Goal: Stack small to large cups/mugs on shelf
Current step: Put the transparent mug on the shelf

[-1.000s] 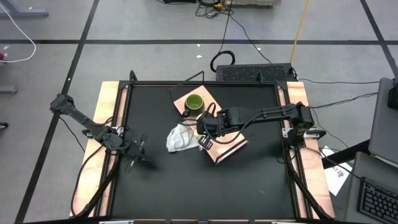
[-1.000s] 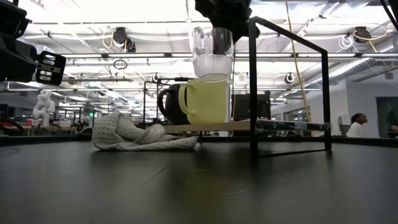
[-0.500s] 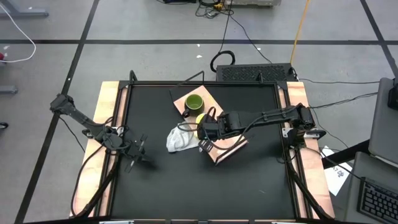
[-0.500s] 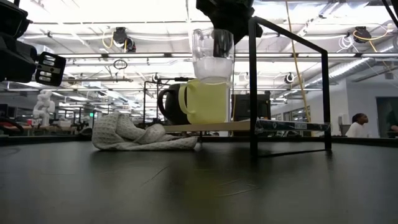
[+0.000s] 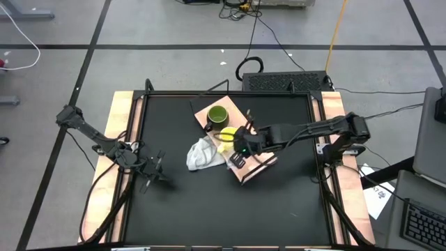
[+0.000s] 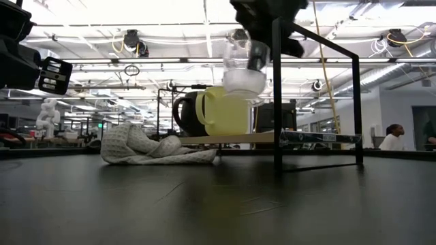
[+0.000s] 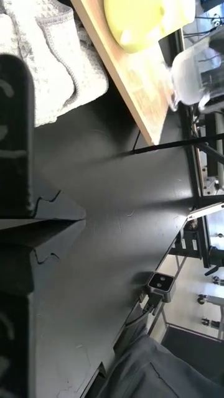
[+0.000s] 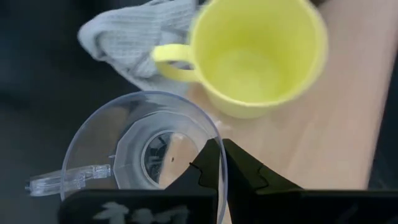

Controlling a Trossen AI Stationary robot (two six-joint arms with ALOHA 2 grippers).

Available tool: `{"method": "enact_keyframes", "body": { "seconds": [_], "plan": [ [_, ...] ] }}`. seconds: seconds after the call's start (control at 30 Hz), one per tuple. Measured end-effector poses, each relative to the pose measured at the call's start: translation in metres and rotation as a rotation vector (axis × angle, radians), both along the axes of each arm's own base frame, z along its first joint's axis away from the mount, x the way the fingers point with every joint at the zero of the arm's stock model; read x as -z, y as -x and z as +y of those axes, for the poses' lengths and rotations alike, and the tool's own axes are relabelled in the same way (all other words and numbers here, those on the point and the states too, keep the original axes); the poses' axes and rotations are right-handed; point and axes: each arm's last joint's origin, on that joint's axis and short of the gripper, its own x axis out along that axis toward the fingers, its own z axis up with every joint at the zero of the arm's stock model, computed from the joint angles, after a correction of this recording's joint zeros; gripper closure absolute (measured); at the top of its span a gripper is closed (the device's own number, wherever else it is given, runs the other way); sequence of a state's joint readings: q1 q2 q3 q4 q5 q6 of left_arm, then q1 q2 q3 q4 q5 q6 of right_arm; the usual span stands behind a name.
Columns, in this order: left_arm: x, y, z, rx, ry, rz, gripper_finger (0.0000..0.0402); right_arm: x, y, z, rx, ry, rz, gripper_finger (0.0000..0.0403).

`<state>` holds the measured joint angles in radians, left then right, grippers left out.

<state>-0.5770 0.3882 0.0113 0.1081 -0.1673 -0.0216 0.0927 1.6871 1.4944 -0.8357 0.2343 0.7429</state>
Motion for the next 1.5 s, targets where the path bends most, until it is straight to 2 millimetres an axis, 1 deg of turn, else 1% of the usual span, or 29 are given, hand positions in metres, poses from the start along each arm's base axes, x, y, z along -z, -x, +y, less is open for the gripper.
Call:
{"method": "enact_keyframes", "body": {
  "seconds": [0.1, 0.23, 0.4, 0.47, 0.7, 1.07, 1.33, 1.5],
  "plan": [
    [0.000, 0.000, 0.000, 0.000, -0.001, -0.001, 0.0394, 0.001, 0.015, -0.002, 0.031, -0.014, -0.006, 0.0403],
    [0.000, 0.000, 0.000, 0.003, -0.009, -0.008, 0.0394, 0.004, 0.024, -0.003, 0.042, -0.021, 0.003, 0.0403],
    [-0.003, -0.001, 0.000, 0.003, 0.003, -0.028, 0.0394, 0.008, 0.022, -0.006, 0.042, 0.001, 0.018, 0.0403],
    [-0.003, -0.001, 0.000, 0.003, 0.004, -0.029, 0.0394, 0.014, 0.021, -0.008, 0.058, 0.040, 0.049, 0.0403],
    [-0.003, -0.001, 0.000, 0.003, 0.004, -0.029, 0.0394, 0.031, 0.013, -0.009, 0.071, 0.054, 0.110, 0.0403],
    [-0.002, 0.000, 0.000, 0.007, -0.011, -0.030, 0.0394, 0.032, 0.013, -0.012, 0.126, 0.057, 0.098, 0.0403],
    [-0.002, 0.000, 0.000, 0.007, -0.013, -0.027, 0.0394, 0.051, 0.018, -0.013, 0.153, 0.059, 0.103, 0.0403],
    [-0.002, 0.000, 0.000, 0.006, -0.012, -0.026, 0.0394, 0.055, 0.018, -0.012, 0.135, 0.069, 0.085, 0.0403]
  ]
}}
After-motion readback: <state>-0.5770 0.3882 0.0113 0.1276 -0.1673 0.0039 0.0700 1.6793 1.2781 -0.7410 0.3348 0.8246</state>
